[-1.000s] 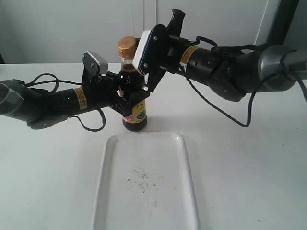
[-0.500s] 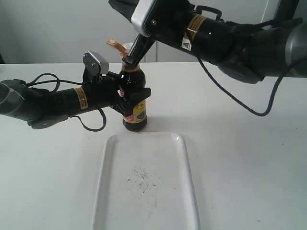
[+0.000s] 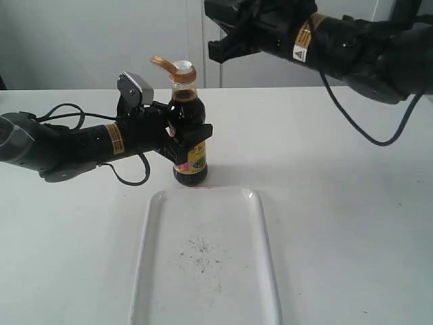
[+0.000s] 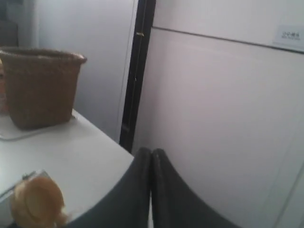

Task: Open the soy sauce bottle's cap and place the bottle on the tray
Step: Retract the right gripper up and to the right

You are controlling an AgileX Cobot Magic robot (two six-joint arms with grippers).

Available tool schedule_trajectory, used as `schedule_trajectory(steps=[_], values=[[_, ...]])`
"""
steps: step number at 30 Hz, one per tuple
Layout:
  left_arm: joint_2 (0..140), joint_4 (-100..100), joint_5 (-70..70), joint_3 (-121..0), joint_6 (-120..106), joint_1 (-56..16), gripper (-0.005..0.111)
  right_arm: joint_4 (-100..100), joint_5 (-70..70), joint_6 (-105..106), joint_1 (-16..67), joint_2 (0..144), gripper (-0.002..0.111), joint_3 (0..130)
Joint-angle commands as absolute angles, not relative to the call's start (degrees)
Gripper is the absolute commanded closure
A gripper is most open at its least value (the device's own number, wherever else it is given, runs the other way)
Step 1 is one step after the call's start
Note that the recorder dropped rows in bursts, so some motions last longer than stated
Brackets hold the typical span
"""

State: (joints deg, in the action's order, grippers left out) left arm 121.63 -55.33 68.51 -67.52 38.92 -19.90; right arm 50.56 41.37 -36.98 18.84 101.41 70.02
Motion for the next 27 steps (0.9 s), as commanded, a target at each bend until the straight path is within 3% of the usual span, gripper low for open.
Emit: schedule_trajectory(steps=[1, 16, 24, 27], values=[[121.6, -56.8, 64.1, -67.4, 38.7, -20.1, 0.107, 60.3, 32.8, -41.0, 17.1, 99.4, 0.108, 70.3], [121.6, -56.8, 62.8, -67.4, 38.7, -20.1, 0.107, 82.6, -0.9, -49.9, 15.9, 96.1, 0.108, 70.3], [121.6, -56.8, 62.8, -67.4, 38.7, -20.1, 0.107, 78.9, -25.1, -32.9, 15.9, 96.1, 0.108, 70.3], [121.6, -56.8, 62.8, -67.4, 38.7, -20.1, 0.107, 61.1, -27.0, -20.0, 13.4, 96.1, 0.108, 70.3]])
